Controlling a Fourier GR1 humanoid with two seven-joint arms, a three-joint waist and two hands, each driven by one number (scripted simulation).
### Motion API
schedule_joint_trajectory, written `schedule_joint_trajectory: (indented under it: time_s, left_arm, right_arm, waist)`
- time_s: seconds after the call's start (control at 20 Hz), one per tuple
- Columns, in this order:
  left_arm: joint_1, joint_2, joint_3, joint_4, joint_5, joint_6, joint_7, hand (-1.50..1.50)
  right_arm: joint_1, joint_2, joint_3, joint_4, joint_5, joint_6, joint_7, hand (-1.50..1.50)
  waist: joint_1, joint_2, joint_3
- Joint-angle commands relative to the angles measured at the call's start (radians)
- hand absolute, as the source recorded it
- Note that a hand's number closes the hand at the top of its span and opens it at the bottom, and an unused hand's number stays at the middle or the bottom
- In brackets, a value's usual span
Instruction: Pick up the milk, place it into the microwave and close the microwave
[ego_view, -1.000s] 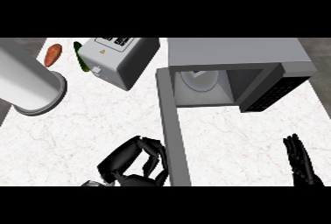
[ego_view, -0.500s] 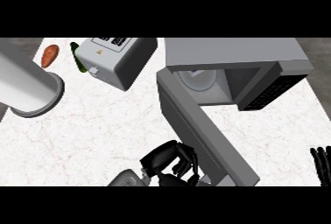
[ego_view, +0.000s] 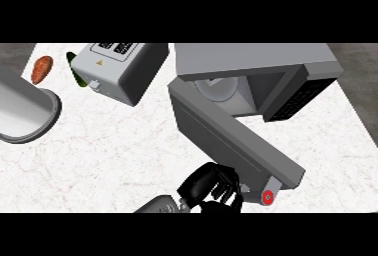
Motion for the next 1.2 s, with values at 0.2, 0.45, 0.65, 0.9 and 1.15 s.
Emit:
schedule_joint_trajectory:
  time_s: [0.2,0.45,0.65,0.9,1.15]
  left_arm:
    - [-0.094,-0.008,-0.029,-0.008,0.163,0.214,-0.036,1.5]
    - [-0.122,-0.008,0.032,-0.04,0.282,0.289,-0.152,1.5]
    - [-0.19,-0.008,0.036,-0.023,0.362,0.3,-0.16,1.5]
    - [-0.284,-0.008,0.1,0.039,0.46,0.297,-0.167,1.5]
    - [-0.369,-0.008,0.137,0.117,0.527,0.3,-0.165,1.5]
  right_arm:
    - [-0.033,-0.058,-0.004,-0.07,-0.079,0.074,0.054,-1.5]
    - [-0.023,-0.078,-0.004,-0.109,-0.096,0.091,0.08,-1.5]
    - [-0.046,-0.104,-0.002,-0.122,-0.123,0.111,0.116,-1.5]
    - [-0.073,-0.127,-0.021,-0.155,-0.17,0.113,0.156,-1.5]
    - [-0.091,-0.164,-0.026,-0.173,-0.183,0.126,0.196,-1.5]
  waist:
    - [-0.059,0.017,-0.004]
    - [-0.091,0.024,-0.007]
    - [-0.119,0.035,-0.006]
    - [-0.136,0.044,-0.005]
    - [-0.158,0.056,-0.004]
